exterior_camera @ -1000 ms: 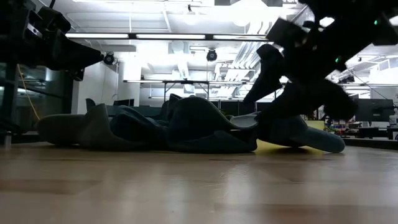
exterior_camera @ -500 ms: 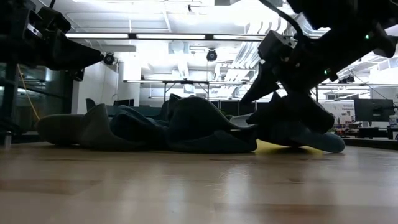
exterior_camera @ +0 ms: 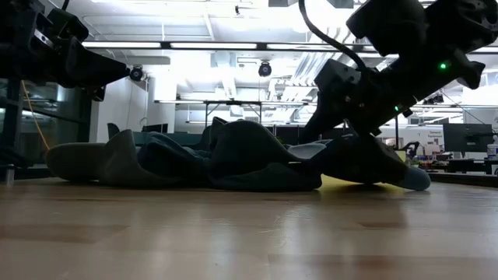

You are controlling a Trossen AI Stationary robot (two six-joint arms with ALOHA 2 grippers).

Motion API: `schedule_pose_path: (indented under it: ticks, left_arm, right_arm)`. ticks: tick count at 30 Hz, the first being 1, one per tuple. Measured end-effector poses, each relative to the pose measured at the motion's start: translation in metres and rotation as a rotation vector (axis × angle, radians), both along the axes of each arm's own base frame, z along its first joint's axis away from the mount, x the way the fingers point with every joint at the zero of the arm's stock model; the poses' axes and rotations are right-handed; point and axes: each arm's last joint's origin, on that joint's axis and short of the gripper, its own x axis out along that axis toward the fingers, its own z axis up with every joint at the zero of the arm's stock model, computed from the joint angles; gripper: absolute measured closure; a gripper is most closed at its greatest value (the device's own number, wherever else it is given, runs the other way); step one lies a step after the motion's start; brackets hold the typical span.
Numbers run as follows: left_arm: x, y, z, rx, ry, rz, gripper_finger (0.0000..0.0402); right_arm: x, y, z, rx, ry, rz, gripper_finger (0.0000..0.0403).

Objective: Pick & Place hat
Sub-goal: Put the right gray cap into the green bin

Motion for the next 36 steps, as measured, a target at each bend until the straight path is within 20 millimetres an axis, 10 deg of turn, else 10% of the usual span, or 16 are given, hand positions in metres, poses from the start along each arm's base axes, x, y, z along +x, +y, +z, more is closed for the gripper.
schedule_pose_path:
  ticks: [15, 30, 36]
  left_arm:
    - [0.000, 0.000, 0.000, 0.000, 0.000, 0.000, 0.0341]
    - [0.000, 0.000, 0.000, 0.000, 0.000, 0.000, 0.0341]
    - [0.000, 0.000, 0.000, 0.000, 0.000, 0.000, 0.0341]
  right_arm:
    - [0.006, -0.015, 0.002, 0.031, -0.032, -0.023, 0.0165]
    - [0.004, -0.002, 0.003, 0.036, -0.036, 0.017, 0.0380]
    - [0.013, 0.002, 0.012, 0.041, -0.064, 0.019, 0.0380]
